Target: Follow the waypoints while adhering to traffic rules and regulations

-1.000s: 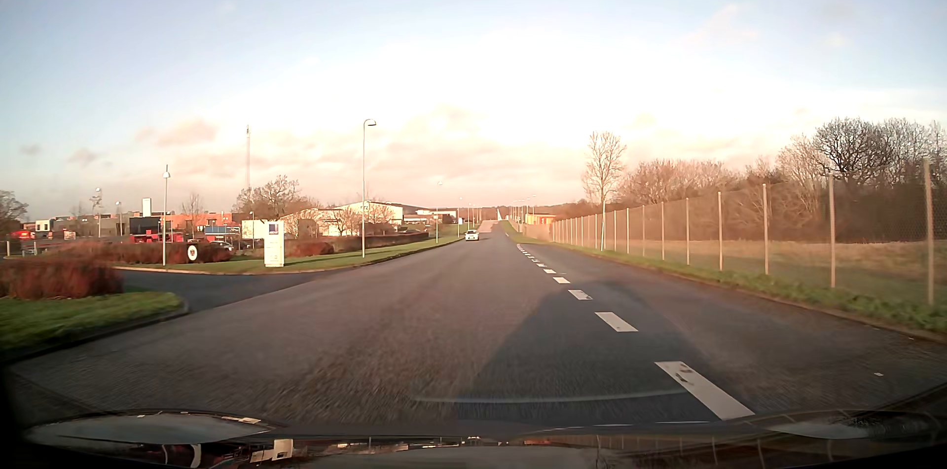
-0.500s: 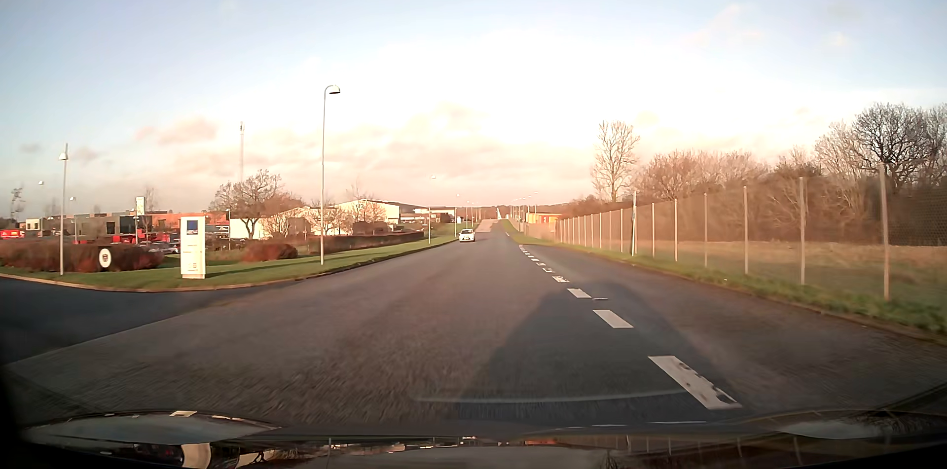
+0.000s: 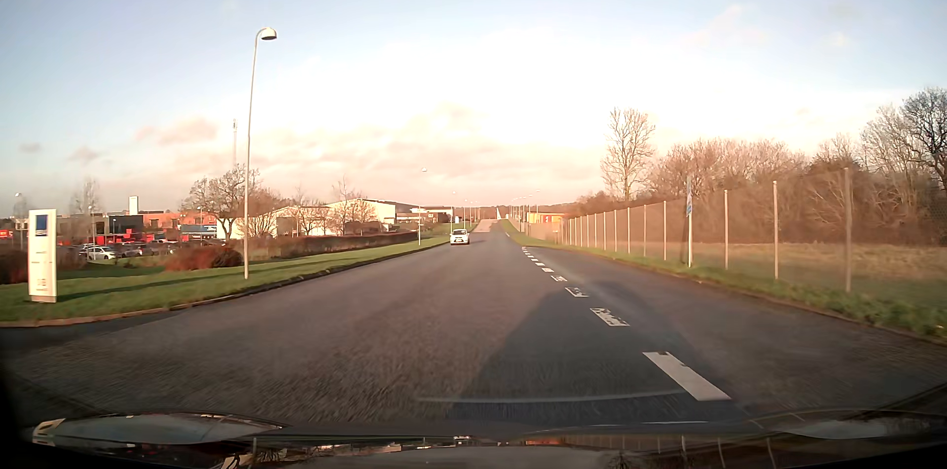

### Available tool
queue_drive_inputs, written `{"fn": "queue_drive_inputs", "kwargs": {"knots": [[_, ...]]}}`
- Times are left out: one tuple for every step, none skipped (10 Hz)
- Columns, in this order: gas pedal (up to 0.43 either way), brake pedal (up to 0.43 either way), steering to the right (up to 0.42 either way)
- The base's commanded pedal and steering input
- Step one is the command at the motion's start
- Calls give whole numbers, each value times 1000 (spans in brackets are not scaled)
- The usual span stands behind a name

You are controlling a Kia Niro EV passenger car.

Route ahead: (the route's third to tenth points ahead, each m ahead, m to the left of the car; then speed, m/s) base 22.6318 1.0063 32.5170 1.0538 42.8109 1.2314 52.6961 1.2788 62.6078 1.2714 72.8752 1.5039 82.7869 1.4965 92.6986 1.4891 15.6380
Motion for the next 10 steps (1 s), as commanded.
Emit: {"fn": "queue_drive_inputs", "kwargs": {"knots": [[130,0,0],[130,0,0],[138,0,0],[150,0,0],[150,0,0],[150,0,0],[150,0,0],[150,0,0],[169,0,0],[169,0,0]]}}
